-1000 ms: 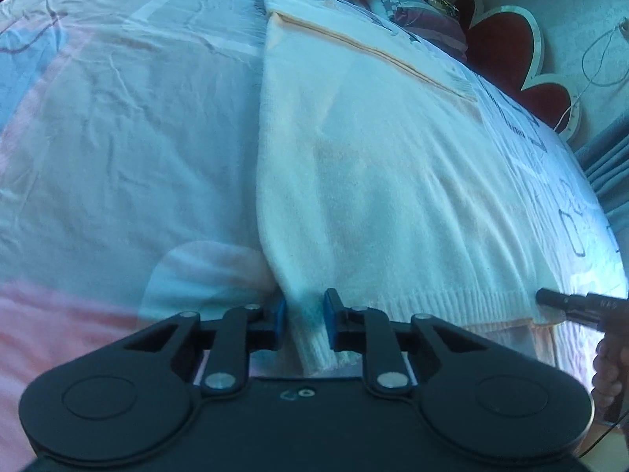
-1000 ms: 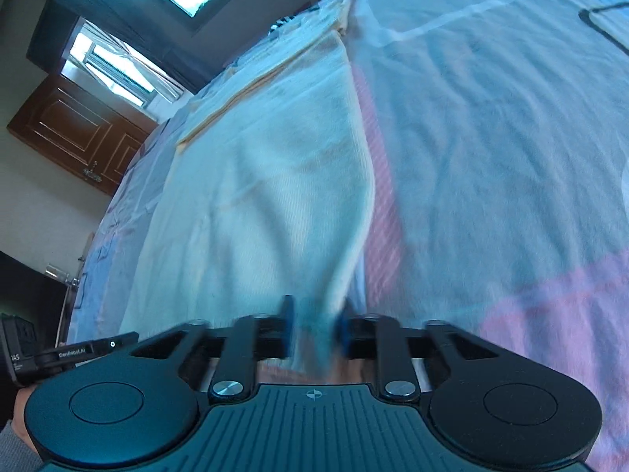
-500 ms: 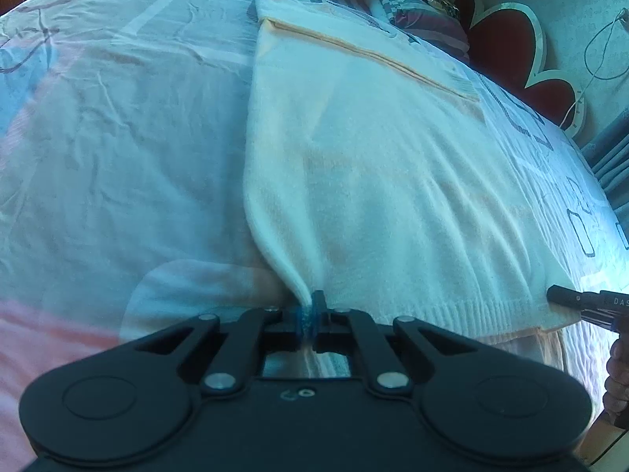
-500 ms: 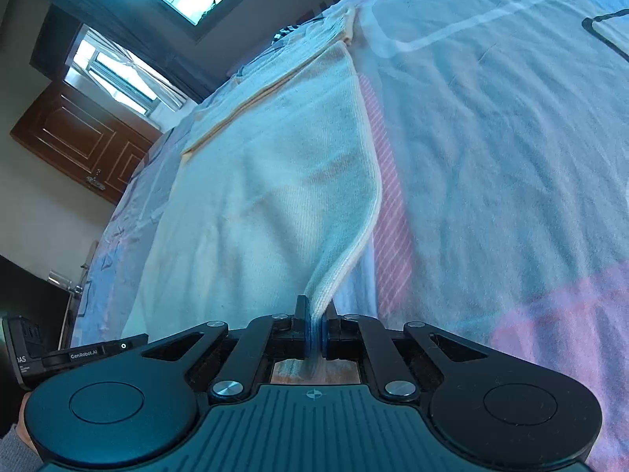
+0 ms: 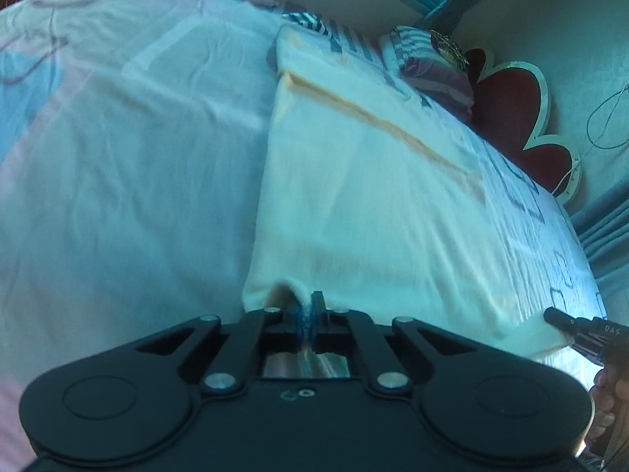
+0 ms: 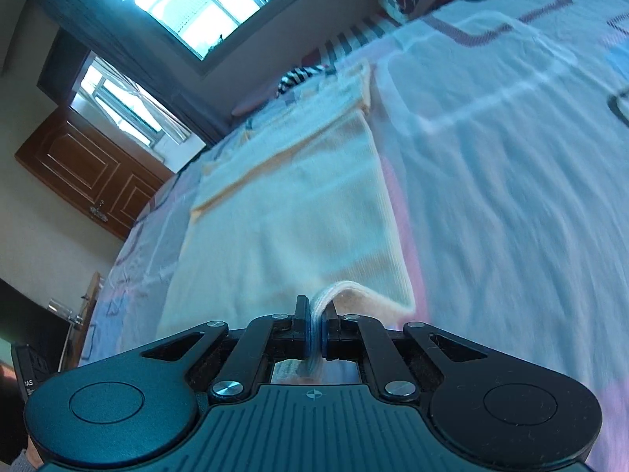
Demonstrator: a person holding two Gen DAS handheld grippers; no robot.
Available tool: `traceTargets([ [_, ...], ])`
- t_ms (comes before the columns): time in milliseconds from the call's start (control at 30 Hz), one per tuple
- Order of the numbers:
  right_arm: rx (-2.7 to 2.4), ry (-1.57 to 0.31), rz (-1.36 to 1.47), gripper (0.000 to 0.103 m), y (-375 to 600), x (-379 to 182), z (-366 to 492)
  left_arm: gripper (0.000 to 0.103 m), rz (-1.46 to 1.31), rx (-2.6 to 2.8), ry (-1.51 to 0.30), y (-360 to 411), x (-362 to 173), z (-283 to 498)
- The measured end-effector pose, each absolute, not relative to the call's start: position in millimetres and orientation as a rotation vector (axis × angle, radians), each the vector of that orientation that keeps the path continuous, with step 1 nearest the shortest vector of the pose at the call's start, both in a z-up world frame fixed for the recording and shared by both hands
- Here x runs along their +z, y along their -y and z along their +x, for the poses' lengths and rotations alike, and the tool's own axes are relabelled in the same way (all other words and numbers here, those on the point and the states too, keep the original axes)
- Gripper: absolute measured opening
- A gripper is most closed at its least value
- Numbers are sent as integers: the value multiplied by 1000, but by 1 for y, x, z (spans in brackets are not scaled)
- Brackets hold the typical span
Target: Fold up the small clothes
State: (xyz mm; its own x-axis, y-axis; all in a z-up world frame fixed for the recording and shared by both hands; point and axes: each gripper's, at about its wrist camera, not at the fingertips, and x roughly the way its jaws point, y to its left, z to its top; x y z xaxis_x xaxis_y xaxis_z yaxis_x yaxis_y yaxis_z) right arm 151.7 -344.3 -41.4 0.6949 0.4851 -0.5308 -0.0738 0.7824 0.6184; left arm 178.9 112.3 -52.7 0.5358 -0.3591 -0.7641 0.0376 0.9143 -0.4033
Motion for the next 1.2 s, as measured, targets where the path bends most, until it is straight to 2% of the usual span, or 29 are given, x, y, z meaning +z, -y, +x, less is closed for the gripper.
traceTargets([
  [367,312,-704,633,4,357,0,325,2,-391,-203,-910,-100,-35,353],
  [700,292,-728,713,4,380,-20,483,3,-377,-174,-958,-89,-69,486],
  [767,341,-721,683,5,385,-18,490,11,-297,-187,-949,-80,-69,491],
  [800,341,-718,619,13,383,-14,487,28,-273,-187,-931,-81,-67,487],
  [833,340,-705,504,26,377,-9,476,62,-267,-189,-906,-84,-66,481],
  [867,328,-678,407,54,372,-6,462,76,-253,-170,-863,-88,-64,470],
  [900,329,-640,339,56,369,-5,448,85,-228,-155,-826,-91,-62,460],
  [967,364,-615,256,56,364,-8,423,72,-172,-156,-831,-95,-64,444],
  [1000,382,-606,241,56,363,-11,413,58,-156,-178,-838,-97,-66,438],
  [1033,394,-596,221,56,362,-14,406,51,-130,-210,-846,-98,-68,433],
  [1200,415,-614,117,55,339,-25,395,51,30,-275,-861,-91,-66,422],
])
